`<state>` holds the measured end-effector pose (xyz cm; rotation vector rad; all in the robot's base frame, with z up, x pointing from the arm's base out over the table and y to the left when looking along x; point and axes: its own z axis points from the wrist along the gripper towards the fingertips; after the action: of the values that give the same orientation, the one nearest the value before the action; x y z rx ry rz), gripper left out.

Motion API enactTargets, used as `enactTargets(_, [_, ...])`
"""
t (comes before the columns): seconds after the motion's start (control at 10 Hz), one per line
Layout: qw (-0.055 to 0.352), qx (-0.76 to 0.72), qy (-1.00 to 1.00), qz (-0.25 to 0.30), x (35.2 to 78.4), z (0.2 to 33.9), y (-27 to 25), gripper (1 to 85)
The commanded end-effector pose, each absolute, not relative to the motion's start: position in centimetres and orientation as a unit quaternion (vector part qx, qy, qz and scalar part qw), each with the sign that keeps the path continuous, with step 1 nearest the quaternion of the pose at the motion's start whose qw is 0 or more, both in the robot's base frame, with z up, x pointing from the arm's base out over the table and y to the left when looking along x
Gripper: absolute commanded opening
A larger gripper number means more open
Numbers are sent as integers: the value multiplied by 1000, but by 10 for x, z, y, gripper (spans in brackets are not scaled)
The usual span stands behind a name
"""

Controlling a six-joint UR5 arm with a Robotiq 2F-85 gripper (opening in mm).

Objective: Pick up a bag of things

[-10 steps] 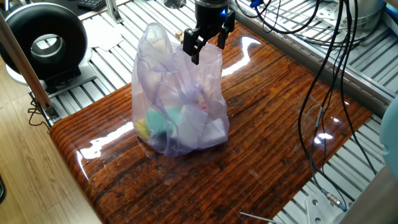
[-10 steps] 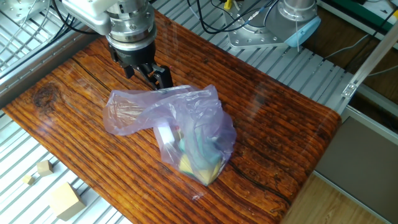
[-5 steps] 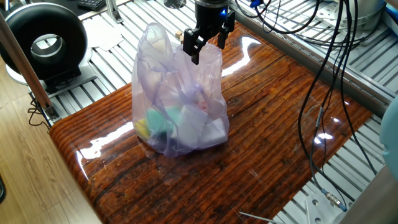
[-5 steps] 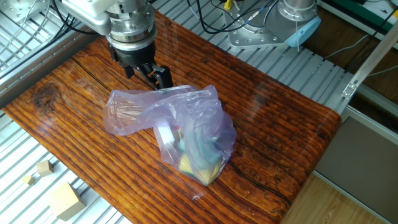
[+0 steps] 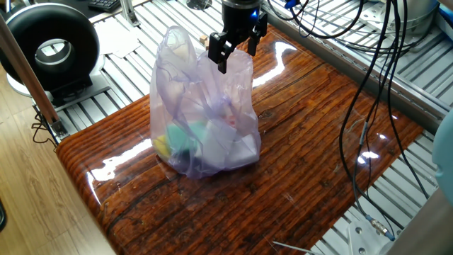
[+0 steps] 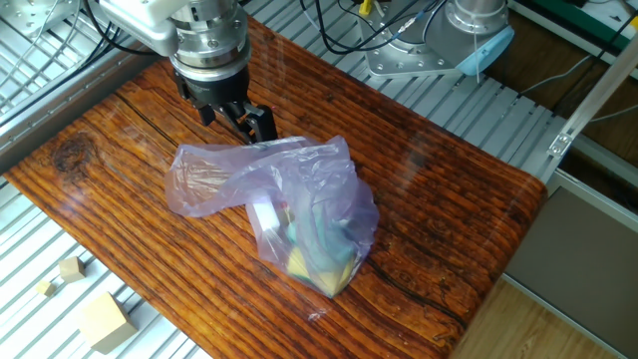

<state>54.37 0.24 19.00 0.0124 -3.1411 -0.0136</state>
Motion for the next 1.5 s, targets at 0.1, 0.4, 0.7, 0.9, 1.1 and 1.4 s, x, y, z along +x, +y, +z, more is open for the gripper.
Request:
enactTargets(0.1, [-104,108,-987,62,601,197,-23,17])
enactTargets(0.4, [-104,109,-987,62,601,197,-23,17])
enactTargets(0.7, [-104,108,-987,62,601,196,-23,17])
enactTargets(0.9, [-104,109,-987,61,601,196,-24,17])
enactTargets(1.1, [-99,107,-988,57,598,195,-22,17])
enactTargets(1.4, [-10,92,-995,38,550,189,-19,17])
